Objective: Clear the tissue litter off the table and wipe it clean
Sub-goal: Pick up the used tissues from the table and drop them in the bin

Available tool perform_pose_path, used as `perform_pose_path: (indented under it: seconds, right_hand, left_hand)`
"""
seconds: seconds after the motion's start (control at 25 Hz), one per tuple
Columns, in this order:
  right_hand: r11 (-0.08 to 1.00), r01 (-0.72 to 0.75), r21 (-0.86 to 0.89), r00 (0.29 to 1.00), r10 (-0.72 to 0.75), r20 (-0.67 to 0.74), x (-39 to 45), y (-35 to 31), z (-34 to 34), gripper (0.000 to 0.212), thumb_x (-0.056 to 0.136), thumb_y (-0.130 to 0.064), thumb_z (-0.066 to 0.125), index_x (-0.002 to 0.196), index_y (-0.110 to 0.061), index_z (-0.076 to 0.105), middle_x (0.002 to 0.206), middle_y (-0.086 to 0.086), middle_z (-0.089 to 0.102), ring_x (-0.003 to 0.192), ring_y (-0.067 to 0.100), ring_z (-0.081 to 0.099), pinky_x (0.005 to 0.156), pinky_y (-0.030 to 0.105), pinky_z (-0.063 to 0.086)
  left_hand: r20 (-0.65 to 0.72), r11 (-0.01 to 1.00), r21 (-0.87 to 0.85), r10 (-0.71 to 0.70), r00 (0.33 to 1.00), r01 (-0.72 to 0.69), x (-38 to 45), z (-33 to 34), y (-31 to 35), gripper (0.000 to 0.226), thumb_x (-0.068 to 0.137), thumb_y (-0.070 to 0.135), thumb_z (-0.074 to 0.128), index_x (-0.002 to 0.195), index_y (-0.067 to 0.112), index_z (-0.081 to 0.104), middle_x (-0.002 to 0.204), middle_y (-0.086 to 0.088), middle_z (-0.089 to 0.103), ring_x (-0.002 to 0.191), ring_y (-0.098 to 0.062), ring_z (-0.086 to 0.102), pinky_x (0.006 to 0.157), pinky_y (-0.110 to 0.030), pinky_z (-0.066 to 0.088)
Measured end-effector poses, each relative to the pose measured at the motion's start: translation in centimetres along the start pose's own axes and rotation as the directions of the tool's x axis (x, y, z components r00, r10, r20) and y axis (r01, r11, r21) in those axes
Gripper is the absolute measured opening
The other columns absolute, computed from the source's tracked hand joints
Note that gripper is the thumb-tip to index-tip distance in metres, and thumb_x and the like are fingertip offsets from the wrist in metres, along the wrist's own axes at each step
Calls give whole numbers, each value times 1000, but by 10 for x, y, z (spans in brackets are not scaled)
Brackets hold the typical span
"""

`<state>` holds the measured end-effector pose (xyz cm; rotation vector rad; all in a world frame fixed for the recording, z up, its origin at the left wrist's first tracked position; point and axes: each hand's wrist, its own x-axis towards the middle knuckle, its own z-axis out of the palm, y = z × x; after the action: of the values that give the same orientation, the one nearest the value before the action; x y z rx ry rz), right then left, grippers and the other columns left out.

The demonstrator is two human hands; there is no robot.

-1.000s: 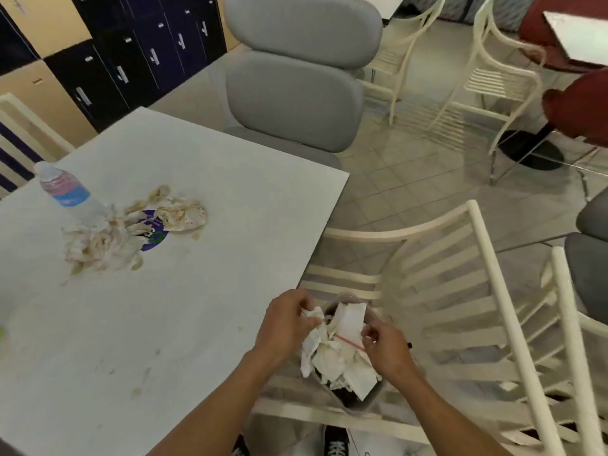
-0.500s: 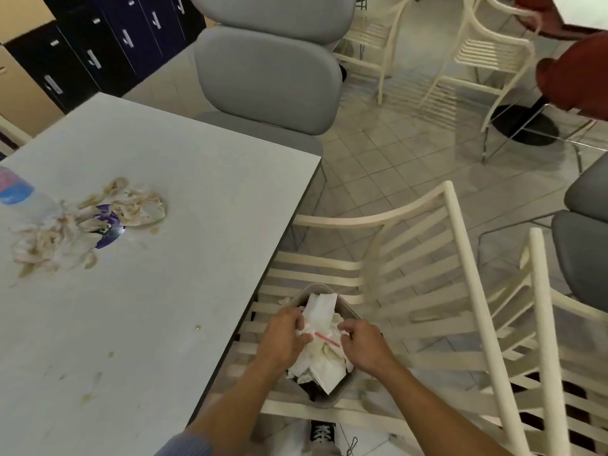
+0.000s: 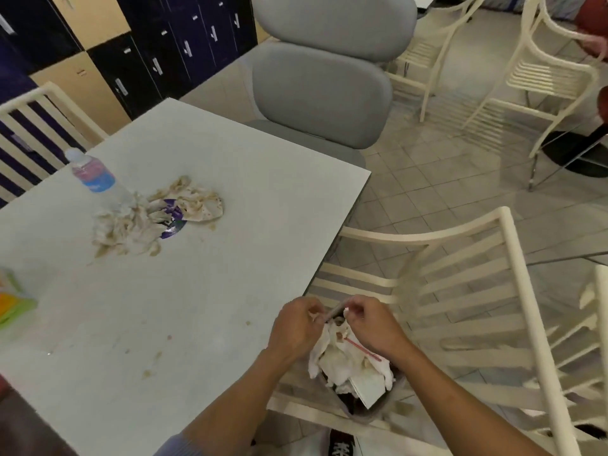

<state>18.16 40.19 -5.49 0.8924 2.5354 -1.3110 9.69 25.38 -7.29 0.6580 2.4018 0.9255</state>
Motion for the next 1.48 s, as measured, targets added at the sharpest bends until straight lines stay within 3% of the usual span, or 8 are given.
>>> perform_pose_path:
  seconds: [0.16, 0.44, 0.56, 0.76, 0.92, 1.08, 1.28, 1.48]
  right_hand:
    - [998, 53, 33, 998, -54, 21, 23, -66, 25, 24, 92, -15, 53, 109, -23, 68, 106, -9, 67, 94, 8, 63, 85, 25, 51]
    - [980, 197, 23, 978, -198, 69, 76, -168, 88, 21, 91, -16, 54, 106, -22, 67, 99, -5, 68, 89, 9, 62, 83, 20, 45]
    - [978, 210, -12, 975, -208, 73, 108, -200, 117, 24, 90, -18, 57, 112, -23, 64, 106, 2, 65, 93, 13, 61, 86, 25, 46]
    - [975, 203, -88, 979, -202, 20, 173, -251, 156, 57, 87, -26, 66, 139, -24, 42, 124, 12, 48, 106, 25, 57, 88, 30, 44]
    - [959, 198, -202, 979, -204, -7, 211, -264, 172, 61, 83, -30, 70, 138, -27, 42, 125, 12, 41, 111, 29, 54, 85, 29, 43]
    - [840, 291, -457, 945, -327, 1, 227, -269, 180, 51, 87, -21, 60, 136, -28, 44, 117, 9, 49, 107, 30, 52, 80, 34, 47]
    - [630, 412, -658, 870, -488, 77, 230, -272, 180, 53, 90, -11, 46, 139, -30, 40, 97, 6, 60, 87, 29, 55, 70, 34, 41]
    - [620, 512, -595, 816, -567, 112, 226, -264, 177, 48, 92, -8, 41, 137, -25, 46, 98, 5, 67, 82, 26, 52, 66, 30, 29]
  left_hand:
    - [-141, 1000, 23, 11, 990, -8, 7, -75, -16, 10, 88, 32, 61, 93, 28, 69, 93, 14, 69, 77, -5, 62, 81, -29, 53]
    - [-294, 988, -17, -151, 944, 153, 17, -197, -83, 7, 88, 33, 64, 92, 31, 69, 93, 15, 68, 80, -7, 63, 80, -29, 54]
    - [-331, 980, -44, -197, 923, 193, 23, -233, -117, 5, 87, 31, 65, 90, 31, 69, 94, 13, 69, 79, -9, 63, 80, -30, 53]
    - [-358, 971, -73, -238, 903, 227, 41, -279, -171, 4, 85, 32, 66, 86, 35, 66, 91, 15, 68, 75, -8, 63, 78, -30, 54]
    - [-323, 971, -95, -238, 916, 218, 63, -298, -195, 7, 85, 31, 66, 85, 37, 65, 91, 15, 66, 72, -5, 61, 74, -27, 52]
    - [-291, 978, -122, -199, 936, 170, 94, -306, -201, 13, 86, 22, 66, 98, 27, 69, 98, 11, 65, 73, -7, 57, 72, -23, 47]
    - [-262, 995, 16, -87, 961, 95, 143, -306, -192, 35, 87, 16, 61, 120, 24, 63, 122, 4, 61, 99, -14, 58, 83, -22, 41]
    - [-195, 980, 170, -67, 979, 101, 172, -290, -187, 46, 90, 25, 62, 134, 25, 51, 137, -3, 51, 121, -22, 52, 99, -34, 44]
